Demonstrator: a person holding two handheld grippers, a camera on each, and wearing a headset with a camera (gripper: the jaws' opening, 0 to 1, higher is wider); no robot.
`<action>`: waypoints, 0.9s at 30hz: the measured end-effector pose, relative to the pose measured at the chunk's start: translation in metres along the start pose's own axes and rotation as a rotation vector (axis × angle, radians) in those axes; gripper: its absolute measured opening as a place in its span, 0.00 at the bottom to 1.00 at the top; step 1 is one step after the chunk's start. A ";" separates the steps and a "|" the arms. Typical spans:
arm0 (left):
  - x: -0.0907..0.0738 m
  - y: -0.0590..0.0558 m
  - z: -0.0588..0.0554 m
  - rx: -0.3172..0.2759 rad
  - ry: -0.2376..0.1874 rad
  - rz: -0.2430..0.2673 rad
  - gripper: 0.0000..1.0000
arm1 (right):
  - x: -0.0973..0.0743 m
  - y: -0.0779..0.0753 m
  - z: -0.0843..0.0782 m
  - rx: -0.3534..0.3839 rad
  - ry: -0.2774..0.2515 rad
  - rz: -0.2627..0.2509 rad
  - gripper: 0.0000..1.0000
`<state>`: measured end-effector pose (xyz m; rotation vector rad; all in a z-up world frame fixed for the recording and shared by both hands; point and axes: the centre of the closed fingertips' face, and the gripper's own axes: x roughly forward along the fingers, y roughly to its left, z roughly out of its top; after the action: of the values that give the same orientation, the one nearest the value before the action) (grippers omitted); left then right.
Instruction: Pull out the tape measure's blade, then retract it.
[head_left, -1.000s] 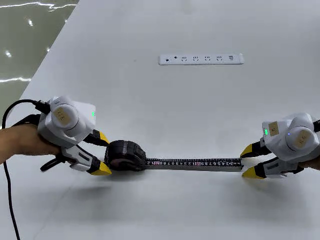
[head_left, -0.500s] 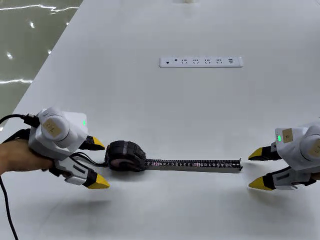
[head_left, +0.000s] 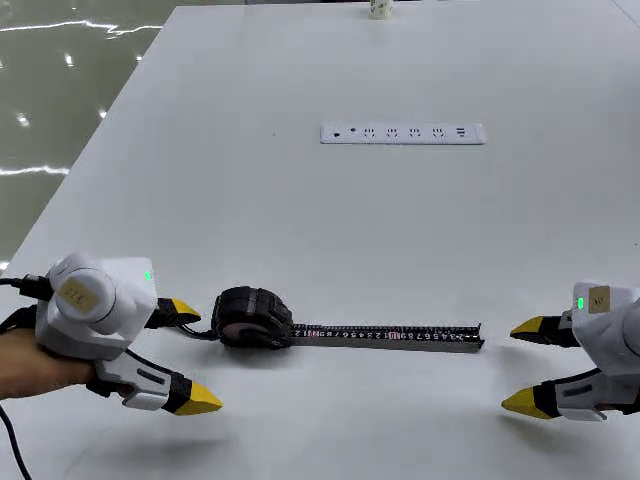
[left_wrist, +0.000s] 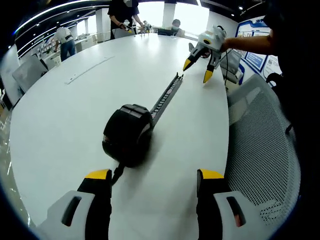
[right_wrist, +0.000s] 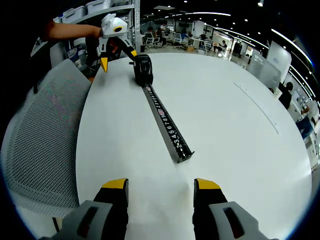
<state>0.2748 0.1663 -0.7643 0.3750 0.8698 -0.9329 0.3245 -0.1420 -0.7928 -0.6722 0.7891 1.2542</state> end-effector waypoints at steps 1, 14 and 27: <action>0.000 -0.002 0.000 -0.007 -0.009 0.003 0.66 | 0.000 0.002 0.000 0.009 -0.002 -0.003 0.51; -0.001 -0.023 0.000 -0.117 -0.112 0.070 0.72 | -0.005 0.018 0.002 0.116 -0.060 -0.062 0.62; -0.010 -0.027 0.011 -0.226 -0.243 0.210 0.82 | -0.012 0.029 0.009 0.229 -0.122 -0.156 0.72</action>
<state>0.2549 0.1496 -0.7481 0.1500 0.6894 -0.6611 0.2958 -0.1358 -0.7788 -0.4580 0.7511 1.0340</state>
